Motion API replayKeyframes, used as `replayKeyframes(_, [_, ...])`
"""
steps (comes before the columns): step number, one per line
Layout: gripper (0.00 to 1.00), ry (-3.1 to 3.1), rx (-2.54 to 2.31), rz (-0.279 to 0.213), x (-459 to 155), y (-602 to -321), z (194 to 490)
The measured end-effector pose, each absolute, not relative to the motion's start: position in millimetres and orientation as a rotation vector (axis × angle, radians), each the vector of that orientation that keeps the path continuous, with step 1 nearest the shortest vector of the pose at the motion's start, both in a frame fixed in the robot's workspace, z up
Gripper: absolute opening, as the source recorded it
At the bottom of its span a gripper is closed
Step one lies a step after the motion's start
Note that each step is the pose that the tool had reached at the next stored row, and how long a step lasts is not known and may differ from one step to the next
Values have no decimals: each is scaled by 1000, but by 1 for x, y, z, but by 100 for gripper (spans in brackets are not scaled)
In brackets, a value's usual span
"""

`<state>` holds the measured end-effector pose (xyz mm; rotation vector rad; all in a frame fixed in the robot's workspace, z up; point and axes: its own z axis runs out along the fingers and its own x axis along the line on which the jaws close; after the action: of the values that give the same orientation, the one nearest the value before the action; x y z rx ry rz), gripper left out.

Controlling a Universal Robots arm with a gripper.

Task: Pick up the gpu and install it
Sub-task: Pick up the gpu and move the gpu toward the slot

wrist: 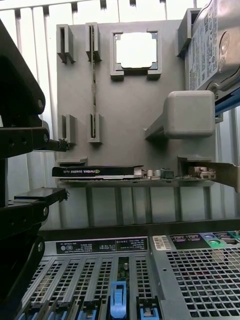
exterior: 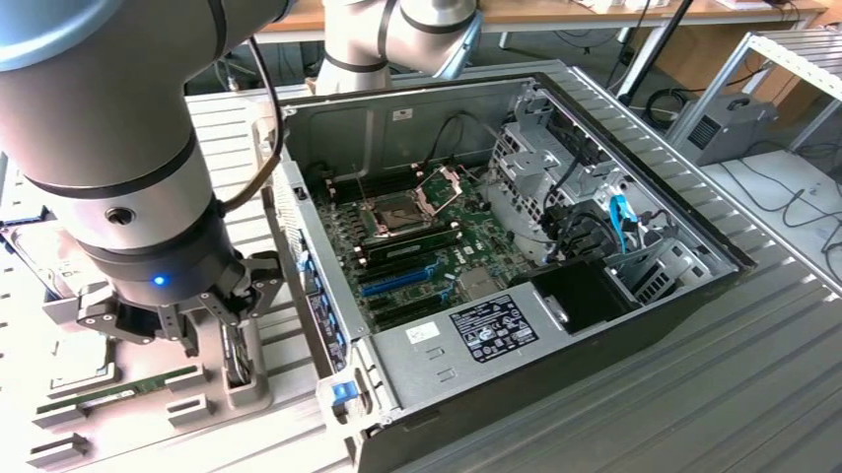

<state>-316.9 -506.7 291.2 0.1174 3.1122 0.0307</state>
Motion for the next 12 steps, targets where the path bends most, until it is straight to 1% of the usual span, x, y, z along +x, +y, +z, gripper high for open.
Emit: replayKeyframes(12, [42, 3112, 117, 31, -319, -507, 284])
